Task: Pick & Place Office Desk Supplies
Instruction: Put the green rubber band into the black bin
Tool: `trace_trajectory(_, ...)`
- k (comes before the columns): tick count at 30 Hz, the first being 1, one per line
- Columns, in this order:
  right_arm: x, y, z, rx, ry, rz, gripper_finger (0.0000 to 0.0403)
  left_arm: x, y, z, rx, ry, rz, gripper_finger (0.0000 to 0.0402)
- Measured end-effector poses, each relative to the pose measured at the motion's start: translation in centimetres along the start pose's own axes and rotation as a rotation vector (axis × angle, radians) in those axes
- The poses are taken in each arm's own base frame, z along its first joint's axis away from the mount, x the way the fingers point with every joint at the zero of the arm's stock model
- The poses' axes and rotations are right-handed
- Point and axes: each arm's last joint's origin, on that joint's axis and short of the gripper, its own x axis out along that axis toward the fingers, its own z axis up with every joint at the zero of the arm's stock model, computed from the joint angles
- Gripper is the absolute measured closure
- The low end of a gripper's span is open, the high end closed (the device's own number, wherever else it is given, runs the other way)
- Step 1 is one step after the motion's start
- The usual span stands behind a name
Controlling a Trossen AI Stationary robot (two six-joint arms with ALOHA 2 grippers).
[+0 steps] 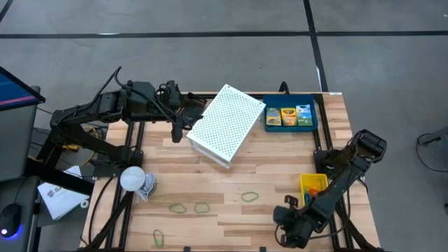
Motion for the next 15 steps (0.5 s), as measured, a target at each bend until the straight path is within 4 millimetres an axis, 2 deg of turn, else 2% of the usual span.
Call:
trace_trajectory(8, -6.6, 2.3, 1.5, -0.055, -0.124, 0.084, 0.0403, 0.0, 0.0, -0.5, 0.008, 0.047, -0.001, 0.0211)
trace_trajectory(11, -7.4, 0.8, 3.2, -0.011, -0.156, 0.02, 0.0403, 0.0, 0.0, -0.5, 0.004, 0.056, -0.001, 0.0211)
trace_trajectory(15, -7.2, -3.4, 6.4, -0.045, -0.154, -0.209, 0.0403, 0.0, 0.0, -0.6, 0.004, 0.058, -0.001, 0.0211)
